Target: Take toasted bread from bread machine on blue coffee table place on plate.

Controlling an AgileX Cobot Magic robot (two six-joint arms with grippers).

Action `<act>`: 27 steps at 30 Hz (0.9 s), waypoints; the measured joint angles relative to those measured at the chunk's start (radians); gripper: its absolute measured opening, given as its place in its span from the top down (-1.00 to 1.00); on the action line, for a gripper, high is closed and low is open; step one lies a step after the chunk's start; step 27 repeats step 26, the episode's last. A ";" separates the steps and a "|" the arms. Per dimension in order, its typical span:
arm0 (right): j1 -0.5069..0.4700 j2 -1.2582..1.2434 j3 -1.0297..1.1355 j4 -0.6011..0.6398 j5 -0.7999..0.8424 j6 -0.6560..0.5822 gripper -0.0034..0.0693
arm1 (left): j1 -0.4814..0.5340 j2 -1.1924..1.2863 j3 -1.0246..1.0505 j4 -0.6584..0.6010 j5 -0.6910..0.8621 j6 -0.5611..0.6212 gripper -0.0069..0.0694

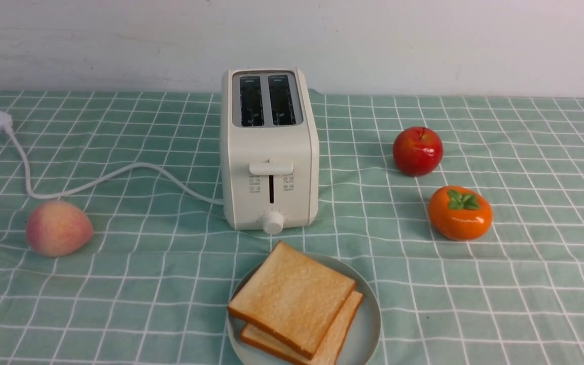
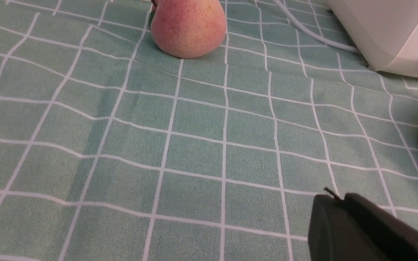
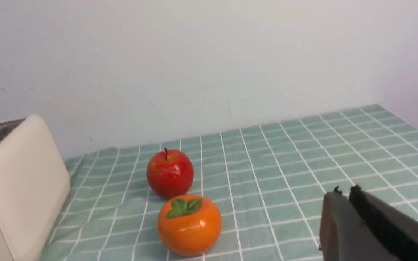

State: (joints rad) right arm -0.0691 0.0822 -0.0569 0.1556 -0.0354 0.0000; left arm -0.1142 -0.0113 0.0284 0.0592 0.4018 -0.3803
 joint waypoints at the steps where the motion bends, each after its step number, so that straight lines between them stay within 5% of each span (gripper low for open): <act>1: -0.001 -0.031 0.010 0.000 0.000 0.000 0.79 | 0.000 0.000 0.000 0.000 0.000 0.000 0.74; 6: -0.003 -0.092 0.077 0.000 0.067 0.000 0.78 | 0.000 0.000 0.001 0.000 -0.001 0.000 0.72; 13: -0.005 -0.092 0.077 0.002 0.404 0.000 0.76 | 0.000 0.000 0.002 0.000 -0.001 0.000 0.72; 27: 0.033 -0.092 0.070 0.056 0.445 0.000 0.72 | 0.000 0.000 0.002 0.000 -0.001 0.000 0.68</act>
